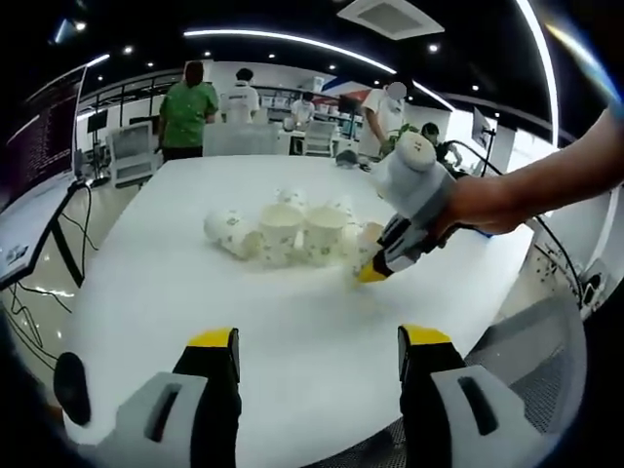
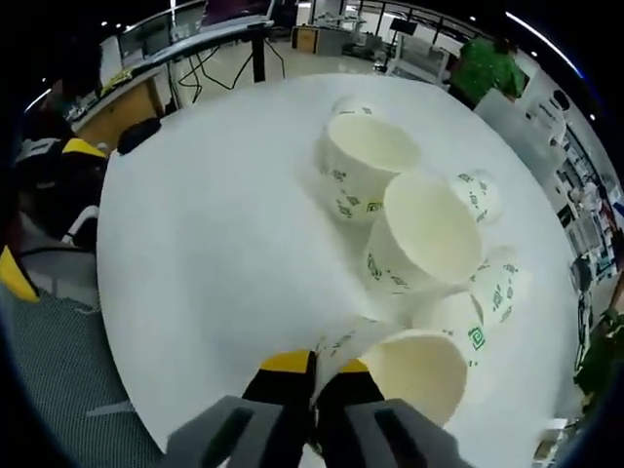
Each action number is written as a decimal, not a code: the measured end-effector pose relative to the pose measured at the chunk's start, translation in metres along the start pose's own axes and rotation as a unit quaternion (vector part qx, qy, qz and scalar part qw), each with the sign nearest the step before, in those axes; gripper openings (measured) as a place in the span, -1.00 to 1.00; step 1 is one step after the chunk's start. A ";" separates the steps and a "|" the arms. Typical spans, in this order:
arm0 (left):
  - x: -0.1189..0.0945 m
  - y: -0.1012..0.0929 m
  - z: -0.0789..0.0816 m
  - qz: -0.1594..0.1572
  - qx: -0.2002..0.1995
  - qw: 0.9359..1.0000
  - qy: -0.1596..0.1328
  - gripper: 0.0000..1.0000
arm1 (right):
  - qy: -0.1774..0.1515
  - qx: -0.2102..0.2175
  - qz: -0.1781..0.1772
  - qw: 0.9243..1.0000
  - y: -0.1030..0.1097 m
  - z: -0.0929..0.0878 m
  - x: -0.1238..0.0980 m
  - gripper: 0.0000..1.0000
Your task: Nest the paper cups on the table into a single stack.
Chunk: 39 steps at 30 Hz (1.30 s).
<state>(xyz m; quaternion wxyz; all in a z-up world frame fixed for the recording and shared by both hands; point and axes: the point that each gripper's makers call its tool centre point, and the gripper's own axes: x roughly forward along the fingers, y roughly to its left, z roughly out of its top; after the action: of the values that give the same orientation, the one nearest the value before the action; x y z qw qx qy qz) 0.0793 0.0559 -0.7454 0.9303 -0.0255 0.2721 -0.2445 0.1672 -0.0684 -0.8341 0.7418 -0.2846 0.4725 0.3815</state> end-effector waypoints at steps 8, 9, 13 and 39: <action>0.000 0.001 -0.001 0.002 0.001 1.000 0.001 0.29 | -0.013 -0.027 -0.008 1.000 0.001 0.009 -0.013 -1.00; 0.001 0.002 -0.002 0.003 0.002 1.000 0.001 0.28 | -0.014 -0.032 -0.009 0.999 0.001 0.010 -0.015 -1.00; 0.001 0.001 -0.002 0.003 0.006 1.000 0.003 0.29 | -0.017 -0.044 -0.007 0.999 0.002 0.012 -0.022 -1.00; 0.000 -0.003 -0.003 -0.003 0.009 1.000 0.009 0.30 | -0.039 -0.084 -0.027 0.995 -0.020 0.037 -0.068 -1.00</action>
<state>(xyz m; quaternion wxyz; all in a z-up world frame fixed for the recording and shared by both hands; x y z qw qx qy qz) 0.0764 0.0533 -0.7472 0.9273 -0.0157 0.2786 -0.2495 0.1841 -0.0709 -0.7563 0.7430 -0.3438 0.4018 0.4103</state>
